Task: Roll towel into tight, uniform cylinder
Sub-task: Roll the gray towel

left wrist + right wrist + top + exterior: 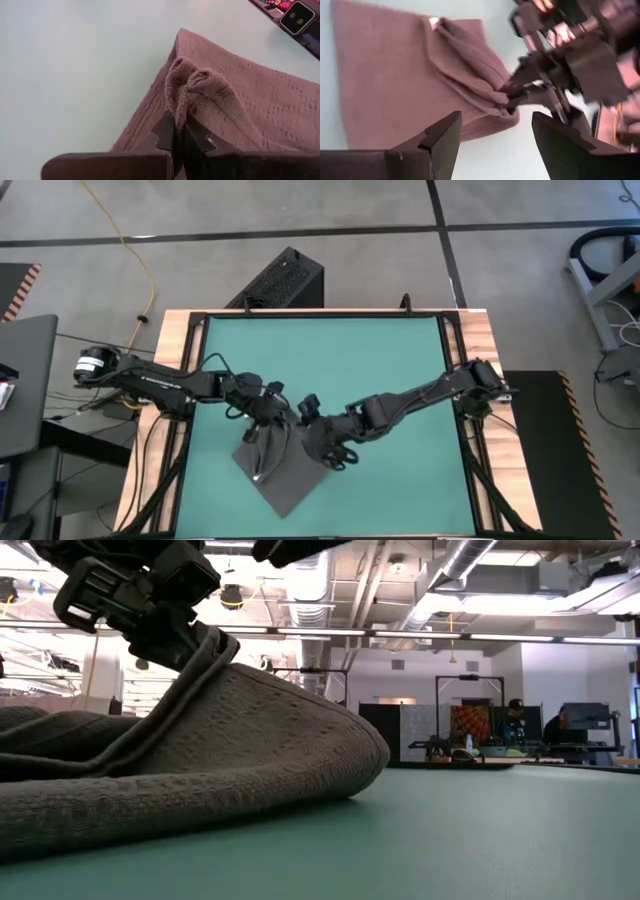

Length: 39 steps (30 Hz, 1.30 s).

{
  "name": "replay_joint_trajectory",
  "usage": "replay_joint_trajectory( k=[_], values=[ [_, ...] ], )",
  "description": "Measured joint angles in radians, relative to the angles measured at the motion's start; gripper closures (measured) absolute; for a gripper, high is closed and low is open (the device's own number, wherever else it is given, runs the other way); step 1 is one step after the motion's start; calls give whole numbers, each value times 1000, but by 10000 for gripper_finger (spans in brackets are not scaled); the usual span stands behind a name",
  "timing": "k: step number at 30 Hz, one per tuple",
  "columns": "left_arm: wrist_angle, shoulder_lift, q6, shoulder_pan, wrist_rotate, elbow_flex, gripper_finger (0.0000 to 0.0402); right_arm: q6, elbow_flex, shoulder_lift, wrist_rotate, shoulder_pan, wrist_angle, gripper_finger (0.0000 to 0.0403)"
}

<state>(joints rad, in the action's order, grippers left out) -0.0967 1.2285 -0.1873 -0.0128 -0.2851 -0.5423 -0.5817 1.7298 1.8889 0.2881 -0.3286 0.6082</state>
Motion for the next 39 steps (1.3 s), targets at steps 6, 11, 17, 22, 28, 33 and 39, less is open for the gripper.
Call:
replay_joint_trajectory(
  k=[6,11,17,22,28,33,39],
  values=[
    [-3,0,-43,27,-56,0,401,-202,-1,95,-48,8,-29,133],
    [5,1,-47,49,-78,0,401,-272,0,164,64,4,-91,133],
    [-7,70,-68,68,-141,-2,401,-330,0,177,81,-6,-132,133],
    [-7,157,-66,73,-165,-28,401,-372,1,176,76,4,-135,133],
    [0,221,-101,73,-199,-109,401,-389,1,177,26,14,-133,133],
    [27,230,-143,74,-202,-145,401,-390,1,177,16,12,-116,133],
    [61,230,-176,75,-202,-170,401,-385,0,177,-36,20,-85,133]
  ],
)
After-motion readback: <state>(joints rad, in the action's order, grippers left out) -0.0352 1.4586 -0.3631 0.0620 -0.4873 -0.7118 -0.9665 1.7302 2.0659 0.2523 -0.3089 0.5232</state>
